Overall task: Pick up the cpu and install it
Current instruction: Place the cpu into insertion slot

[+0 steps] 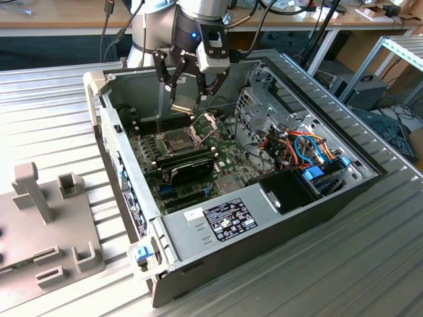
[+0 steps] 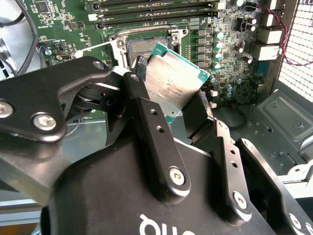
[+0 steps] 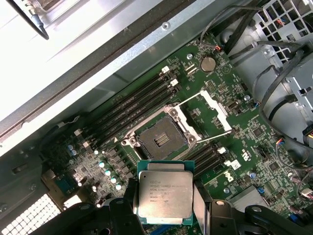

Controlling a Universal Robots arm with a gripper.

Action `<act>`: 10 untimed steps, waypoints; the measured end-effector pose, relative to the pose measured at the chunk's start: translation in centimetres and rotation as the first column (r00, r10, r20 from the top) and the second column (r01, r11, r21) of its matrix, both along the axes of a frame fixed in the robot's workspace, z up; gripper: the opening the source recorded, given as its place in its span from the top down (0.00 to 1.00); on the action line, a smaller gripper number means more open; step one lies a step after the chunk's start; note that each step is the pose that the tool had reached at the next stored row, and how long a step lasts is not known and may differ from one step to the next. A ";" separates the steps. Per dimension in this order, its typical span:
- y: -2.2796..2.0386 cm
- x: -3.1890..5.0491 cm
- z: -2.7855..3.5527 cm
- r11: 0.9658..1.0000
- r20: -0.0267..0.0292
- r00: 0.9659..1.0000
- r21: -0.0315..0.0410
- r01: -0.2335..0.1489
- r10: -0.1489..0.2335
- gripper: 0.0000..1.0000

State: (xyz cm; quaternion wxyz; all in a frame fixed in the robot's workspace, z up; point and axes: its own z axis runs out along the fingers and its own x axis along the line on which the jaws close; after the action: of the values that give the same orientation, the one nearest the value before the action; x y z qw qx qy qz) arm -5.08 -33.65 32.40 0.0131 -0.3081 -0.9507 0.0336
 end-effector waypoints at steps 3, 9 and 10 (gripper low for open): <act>0.00 0.00 0.00 1.000 0.000 1.000 0.000 0.000 0.000 0.45; -0.01 0.00 -0.03 0.999 0.000 0.999 0.000 0.047 -0.047 0.45; -0.01 0.00 -0.04 0.998 0.000 0.998 0.000 0.062 -0.062 0.45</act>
State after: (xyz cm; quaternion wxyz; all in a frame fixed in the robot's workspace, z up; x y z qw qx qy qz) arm -5.08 -33.66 32.36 0.0141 -0.3374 -0.9407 0.0332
